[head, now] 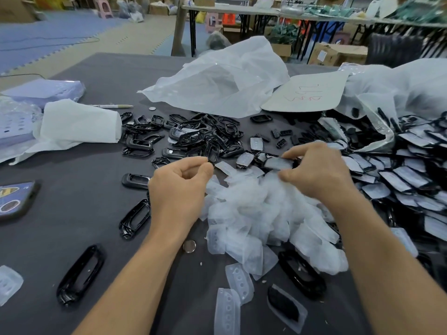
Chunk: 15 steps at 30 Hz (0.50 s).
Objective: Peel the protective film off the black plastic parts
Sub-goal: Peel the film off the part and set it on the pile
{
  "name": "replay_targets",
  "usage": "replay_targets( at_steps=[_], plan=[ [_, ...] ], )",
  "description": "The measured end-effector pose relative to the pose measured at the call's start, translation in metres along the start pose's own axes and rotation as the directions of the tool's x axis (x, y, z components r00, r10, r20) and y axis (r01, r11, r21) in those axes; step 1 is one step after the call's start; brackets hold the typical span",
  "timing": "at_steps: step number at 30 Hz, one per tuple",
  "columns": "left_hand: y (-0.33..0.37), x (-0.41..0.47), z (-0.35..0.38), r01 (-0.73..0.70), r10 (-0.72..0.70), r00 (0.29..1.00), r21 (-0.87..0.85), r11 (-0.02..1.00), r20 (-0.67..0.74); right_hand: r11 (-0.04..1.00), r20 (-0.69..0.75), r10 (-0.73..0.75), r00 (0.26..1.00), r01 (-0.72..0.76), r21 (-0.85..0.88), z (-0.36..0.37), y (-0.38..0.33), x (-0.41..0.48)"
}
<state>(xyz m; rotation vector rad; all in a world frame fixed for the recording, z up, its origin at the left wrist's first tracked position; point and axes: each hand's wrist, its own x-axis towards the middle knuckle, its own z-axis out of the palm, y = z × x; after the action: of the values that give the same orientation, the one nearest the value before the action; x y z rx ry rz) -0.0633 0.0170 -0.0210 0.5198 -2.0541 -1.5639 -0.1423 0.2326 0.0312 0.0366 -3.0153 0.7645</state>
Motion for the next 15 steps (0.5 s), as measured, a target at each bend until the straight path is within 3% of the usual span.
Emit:
replay_targets(
  at_steps=[3, 8, 10, 13, 15],
  plan=[
    [0.001, 0.002, -0.005, -0.083, 0.091, 0.996, 0.277, 0.957, -0.016, 0.980, -0.004, 0.103, 0.995, -0.103, -0.169, -0.004, 0.000, 0.015],
    [-0.010, 0.013, -0.009, -0.165, 0.058, 0.983, 0.704, 0.691, 0.173, 0.976, -0.049, -0.160, 0.986, 0.151, -0.157, 0.021, -0.044, 0.021],
    [-0.014, 0.014, -0.011, -0.208, 0.023, 0.970, 0.780, 0.590, 0.241, 0.965, 0.037, -0.214, 0.976, 0.217, -0.144, 0.036, -0.062, 0.029],
    [-0.014, 0.015, -0.012, -0.181, -0.001, 0.974, 0.776, 0.603, 0.228, 0.931, 0.151, -0.255, 0.955, 0.284, -0.228, 0.062, -0.078, 0.043],
    [-0.013, 0.014, -0.013, -0.175, 0.026, 0.979, 0.766, 0.619, 0.203, 0.911, 0.133, -0.281, 0.950, 0.308, -0.273, 0.076, -0.081, 0.048]
  ],
)
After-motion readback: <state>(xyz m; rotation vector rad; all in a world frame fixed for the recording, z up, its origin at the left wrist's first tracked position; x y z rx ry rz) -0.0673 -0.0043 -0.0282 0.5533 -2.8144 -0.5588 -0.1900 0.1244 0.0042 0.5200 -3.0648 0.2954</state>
